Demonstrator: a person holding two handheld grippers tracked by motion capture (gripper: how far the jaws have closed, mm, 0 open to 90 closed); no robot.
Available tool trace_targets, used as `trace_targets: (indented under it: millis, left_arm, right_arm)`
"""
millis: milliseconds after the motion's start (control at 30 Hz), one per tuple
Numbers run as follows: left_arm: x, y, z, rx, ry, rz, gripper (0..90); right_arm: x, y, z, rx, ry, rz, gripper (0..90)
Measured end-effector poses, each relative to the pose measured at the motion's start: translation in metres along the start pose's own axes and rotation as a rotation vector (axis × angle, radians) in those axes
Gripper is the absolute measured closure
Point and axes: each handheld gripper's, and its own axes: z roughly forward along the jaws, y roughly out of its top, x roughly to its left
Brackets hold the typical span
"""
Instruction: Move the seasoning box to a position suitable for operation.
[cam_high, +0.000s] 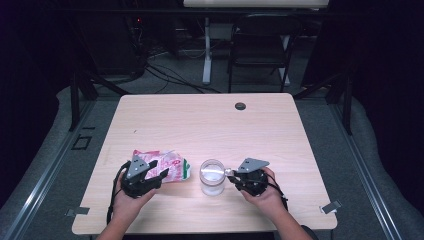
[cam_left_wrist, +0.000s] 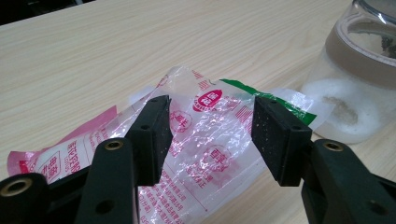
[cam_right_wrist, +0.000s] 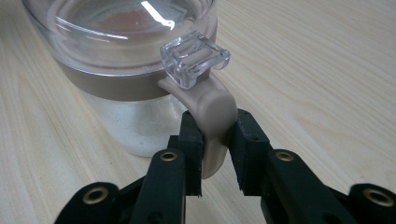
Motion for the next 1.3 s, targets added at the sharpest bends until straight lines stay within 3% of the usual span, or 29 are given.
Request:
trace_targets:
  millis: [167,400,633,767,900,1033,1133,1200,1300]
  left_arm:
    - [0.0,0.002,0.001,-0.002,0.002,-0.003,46.8]
    - [0.003,0.002,0.002,-0.007,-0.005,-0.026,45.1]
    - [-0.002,0.011,-0.003,-0.014,-0.057,-0.042,49.9]
    - [-0.009,0.023,-0.007,-0.018,-0.087,-0.031,52.5]
    - [-0.013,0.038,-0.005,0.0,-0.125,-0.037,51.4]
    - [-0.018,0.056,0.0,-0.005,-0.168,-0.065,51.8]
    - [-0.025,0.067,0.004,-0.033,-0.171,-0.048,49.6]
    - [-0.031,0.074,0.007,-0.04,-0.141,-0.007,48.8]
    - [-0.036,0.083,0.01,-0.056,-0.167,-0.033,47.3]
  right_arm:
    - [-0.002,-0.001,0.0,-0.006,-0.012,0.019,75.4]
    - [-0.011,-0.004,-0.001,-0.031,0.002,0.124,71.3]
    - [-0.009,-0.004,-0.019,-0.044,-0.028,0.132,65.2]
    - [-0.007,0.001,-0.039,-0.044,-0.058,0.12,61.8]
    - [-0.006,0.006,-0.053,-0.052,-0.049,0.178,60.1]
    - [-0.002,0.018,-0.058,-0.018,-0.073,0.188,59.6]
    - [-0.002,0.03,-0.06,-0.007,-0.095,0.189,57.0]
    - [-0.003,0.036,-0.062,-0.022,-0.094,0.201,54.6]
    - [-0.005,0.046,-0.067,-0.067,-0.1,0.221,53.8]
